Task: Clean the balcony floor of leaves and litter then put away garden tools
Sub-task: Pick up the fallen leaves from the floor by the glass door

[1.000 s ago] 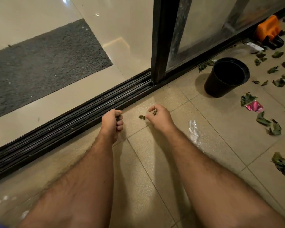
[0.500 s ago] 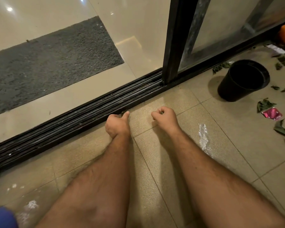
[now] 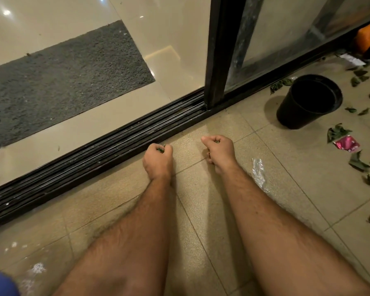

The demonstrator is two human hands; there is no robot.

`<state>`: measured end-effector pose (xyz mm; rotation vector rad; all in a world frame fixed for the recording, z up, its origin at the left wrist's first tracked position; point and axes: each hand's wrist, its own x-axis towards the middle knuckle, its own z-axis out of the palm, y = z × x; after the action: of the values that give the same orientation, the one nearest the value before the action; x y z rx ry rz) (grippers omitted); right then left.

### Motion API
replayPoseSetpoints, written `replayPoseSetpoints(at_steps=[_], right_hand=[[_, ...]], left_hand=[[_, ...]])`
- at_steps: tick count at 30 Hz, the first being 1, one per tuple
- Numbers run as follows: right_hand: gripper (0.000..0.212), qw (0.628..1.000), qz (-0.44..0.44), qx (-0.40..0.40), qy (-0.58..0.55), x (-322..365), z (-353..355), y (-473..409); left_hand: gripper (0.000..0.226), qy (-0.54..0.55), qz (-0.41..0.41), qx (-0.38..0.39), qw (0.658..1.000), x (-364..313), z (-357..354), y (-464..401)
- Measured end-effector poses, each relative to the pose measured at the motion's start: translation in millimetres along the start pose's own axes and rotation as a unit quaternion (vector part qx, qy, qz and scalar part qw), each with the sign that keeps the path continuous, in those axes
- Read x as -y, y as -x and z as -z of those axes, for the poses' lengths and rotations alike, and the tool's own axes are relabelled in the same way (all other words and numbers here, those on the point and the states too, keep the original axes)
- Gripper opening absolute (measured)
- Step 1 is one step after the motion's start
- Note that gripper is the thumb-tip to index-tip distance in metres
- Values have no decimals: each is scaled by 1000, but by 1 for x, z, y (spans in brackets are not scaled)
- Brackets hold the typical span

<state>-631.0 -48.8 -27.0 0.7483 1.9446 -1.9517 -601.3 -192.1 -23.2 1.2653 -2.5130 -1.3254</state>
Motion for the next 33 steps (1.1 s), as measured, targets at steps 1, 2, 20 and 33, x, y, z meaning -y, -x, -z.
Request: replayPoseSetpoints(at_steps=[1,2,20,33], right_hand=[[10,1000,-12,-11,-17,1,6,1],[9,999,-23,-24,-34,3,14,2],[38,911,53,-408,18,-46,255,72],[44,863,-22,-479,159,-46,299,194]], left_hand=[[9,14,-15,16,1000,-6,-5,3],[7,35,-28,33,998,-13,-11,7],[12,91,-82,480,868,-87,-169,176],[41,80,-58,605,790,-97,-156,303]])
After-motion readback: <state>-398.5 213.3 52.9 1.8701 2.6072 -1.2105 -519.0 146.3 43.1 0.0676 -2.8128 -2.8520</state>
